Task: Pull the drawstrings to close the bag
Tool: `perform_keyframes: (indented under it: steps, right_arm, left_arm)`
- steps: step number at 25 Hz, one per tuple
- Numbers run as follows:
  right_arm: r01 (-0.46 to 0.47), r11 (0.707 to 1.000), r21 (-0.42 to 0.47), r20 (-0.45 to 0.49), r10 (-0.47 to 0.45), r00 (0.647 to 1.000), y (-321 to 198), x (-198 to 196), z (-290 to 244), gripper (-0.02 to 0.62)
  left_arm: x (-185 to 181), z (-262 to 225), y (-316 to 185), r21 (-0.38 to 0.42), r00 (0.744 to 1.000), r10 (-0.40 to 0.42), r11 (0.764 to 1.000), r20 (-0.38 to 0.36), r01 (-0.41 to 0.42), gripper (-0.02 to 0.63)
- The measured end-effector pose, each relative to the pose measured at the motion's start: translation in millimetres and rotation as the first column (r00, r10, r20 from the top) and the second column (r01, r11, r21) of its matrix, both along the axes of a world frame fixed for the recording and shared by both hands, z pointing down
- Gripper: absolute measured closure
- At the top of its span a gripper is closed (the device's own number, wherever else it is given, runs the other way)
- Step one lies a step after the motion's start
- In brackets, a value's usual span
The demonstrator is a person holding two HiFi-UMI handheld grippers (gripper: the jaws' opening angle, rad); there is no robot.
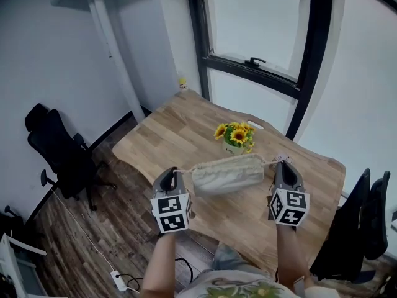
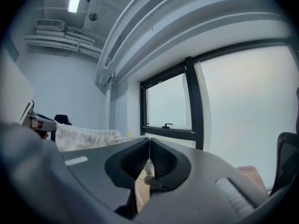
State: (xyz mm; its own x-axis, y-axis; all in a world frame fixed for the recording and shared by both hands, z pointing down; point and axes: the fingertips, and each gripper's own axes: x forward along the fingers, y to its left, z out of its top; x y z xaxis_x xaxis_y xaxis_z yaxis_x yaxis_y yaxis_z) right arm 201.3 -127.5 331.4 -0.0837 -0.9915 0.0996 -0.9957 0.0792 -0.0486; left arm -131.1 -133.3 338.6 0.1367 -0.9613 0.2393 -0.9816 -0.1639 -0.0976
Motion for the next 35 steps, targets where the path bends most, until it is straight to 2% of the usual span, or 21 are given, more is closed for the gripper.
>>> perform_keyframes:
  steps: [7, 13, 20, 24, 28, 32, 35]
  right_arm:
    - [-0.011, 1.000, -0.029, 0.069, 0.013, 0.998, -1, 10, 10, 0.589]
    - [-0.021, 0.999, -0.043, 0.076, 0.024, 0.997, -10, 16, 20, 0.589]
    - [-0.044, 0.998, -0.055, 0.103, 0.049, 0.993, -20, 25, 27, 0.589]
    - [-0.067, 0.996, -0.062, 0.193, 0.078, 0.978, -23, 36, 34, 0.588]
    - [-0.095, 0.995, -0.027, 0.261, 0.099, 0.960, -21, 44, 33, 0.589]
    - [-0.152, 0.988, 0.007, 0.330, 0.141, 0.933, -18, 54, 31, 0.589]
    - [-0.178, 0.984, -0.007, 0.394, 0.166, 0.904, -19, 62, 35, 0.589]
  left_arm:
    - [-13, 10, -1, -0.022, 0.999, -0.042, 0.999, -0.014, 0.042, 0.592]
    - [-23, 22, -6, -0.050, 0.998, -0.063, 0.997, 0.024, 0.065, 0.592]
    - [-45, 29, -9, -0.067, 0.994, -0.109, 0.992, -0.017, 0.108, 0.591]
    - [-47, 38, -8, -0.086, 0.991, -0.120, 0.990, -0.052, 0.115, 0.589]
    - [-50, 48, -7, -0.112, 0.986, -0.128, 0.987, -0.109, 0.116, 0.589]
    - [-52, 48, -7, -0.102, 0.985, -0.133, 0.987, -0.106, 0.122, 0.586]
    - [-54, 51, -10, -0.106, 0.984, -0.135, 0.987, -0.117, 0.123, 0.583]
